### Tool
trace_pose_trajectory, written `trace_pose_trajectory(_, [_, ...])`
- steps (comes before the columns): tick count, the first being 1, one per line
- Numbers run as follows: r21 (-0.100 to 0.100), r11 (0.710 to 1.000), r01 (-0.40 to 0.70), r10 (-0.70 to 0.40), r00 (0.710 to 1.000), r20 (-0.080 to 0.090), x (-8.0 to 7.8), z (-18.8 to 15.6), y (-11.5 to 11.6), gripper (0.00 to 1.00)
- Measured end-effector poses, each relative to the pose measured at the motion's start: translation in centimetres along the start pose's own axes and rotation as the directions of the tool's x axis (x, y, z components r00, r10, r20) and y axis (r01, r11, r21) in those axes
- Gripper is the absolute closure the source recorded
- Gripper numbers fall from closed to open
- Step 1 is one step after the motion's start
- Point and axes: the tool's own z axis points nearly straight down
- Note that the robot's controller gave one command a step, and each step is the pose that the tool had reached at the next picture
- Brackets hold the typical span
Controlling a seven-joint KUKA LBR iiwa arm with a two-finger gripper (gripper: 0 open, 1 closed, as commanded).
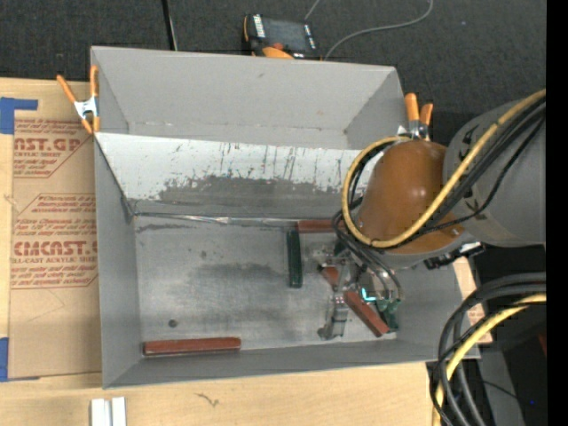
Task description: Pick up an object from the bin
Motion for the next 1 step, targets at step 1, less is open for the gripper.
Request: trace_pose_trajectory(1, [0.002, 0.923, 0.386, -0.386, 0.922, 0.009, -9.28, 6.7, -5.55, 0.0])
